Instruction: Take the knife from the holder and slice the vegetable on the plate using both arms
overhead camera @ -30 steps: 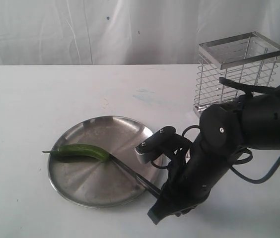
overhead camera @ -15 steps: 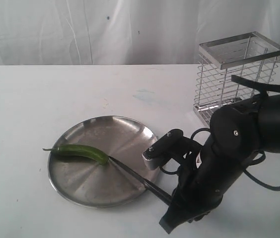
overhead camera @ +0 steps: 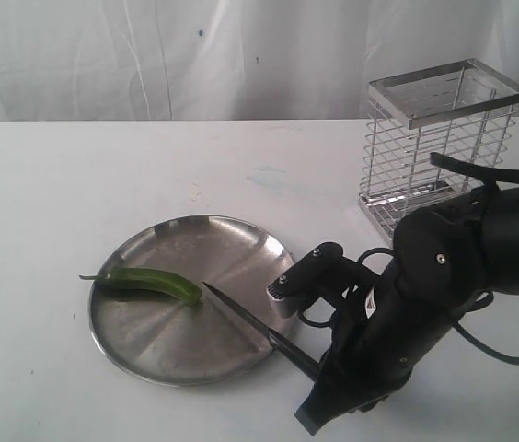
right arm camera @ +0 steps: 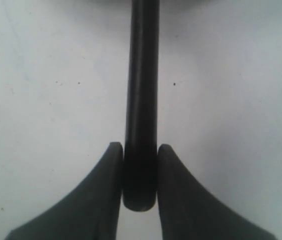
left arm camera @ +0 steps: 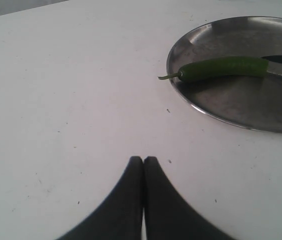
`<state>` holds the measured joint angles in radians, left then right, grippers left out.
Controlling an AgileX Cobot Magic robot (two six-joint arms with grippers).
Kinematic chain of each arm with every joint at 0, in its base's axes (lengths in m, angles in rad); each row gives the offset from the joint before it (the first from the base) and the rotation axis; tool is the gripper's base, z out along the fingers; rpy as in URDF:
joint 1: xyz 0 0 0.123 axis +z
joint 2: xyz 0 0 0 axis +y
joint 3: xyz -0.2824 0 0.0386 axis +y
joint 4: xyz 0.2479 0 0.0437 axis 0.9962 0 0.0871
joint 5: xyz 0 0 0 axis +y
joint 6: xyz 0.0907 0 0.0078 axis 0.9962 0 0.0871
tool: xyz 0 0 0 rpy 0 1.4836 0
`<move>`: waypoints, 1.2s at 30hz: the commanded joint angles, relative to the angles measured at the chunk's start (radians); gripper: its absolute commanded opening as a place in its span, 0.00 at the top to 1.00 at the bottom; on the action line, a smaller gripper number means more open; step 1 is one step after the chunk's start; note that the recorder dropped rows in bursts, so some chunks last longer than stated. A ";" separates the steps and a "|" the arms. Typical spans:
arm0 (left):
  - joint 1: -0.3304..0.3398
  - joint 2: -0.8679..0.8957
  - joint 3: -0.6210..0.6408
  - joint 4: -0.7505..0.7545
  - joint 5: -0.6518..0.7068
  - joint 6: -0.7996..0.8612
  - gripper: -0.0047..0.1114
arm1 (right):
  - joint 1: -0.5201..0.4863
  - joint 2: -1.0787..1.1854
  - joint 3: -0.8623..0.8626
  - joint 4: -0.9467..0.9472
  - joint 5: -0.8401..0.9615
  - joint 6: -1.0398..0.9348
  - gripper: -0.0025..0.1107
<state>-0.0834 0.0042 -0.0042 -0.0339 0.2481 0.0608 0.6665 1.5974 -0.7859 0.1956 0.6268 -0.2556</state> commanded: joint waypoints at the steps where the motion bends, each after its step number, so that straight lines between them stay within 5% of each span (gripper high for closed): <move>1: 0.001 -0.004 0.004 -0.010 -0.003 -0.002 0.96 | 0.001 -0.010 0.004 -0.009 -0.015 -0.007 0.77; 21: 0.001 -0.004 0.004 -0.010 -0.003 -0.002 0.96 | 0.001 -0.010 -0.013 -0.019 -0.107 -0.010 0.68; 27: 0.001 -0.004 0.004 -0.010 -0.003 -0.002 0.96 | 0.001 -0.010 -0.033 -0.241 -0.070 0.058 0.63; 36: 0.001 -0.004 0.004 -0.010 -0.003 -0.002 0.96 | 0.031 -0.010 -0.033 -0.305 -0.096 0.052 0.59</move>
<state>-0.0834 0.0042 -0.0042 -0.0339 0.2481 0.0608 0.6728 1.5974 -0.8157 -0.0773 0.5338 -0.2028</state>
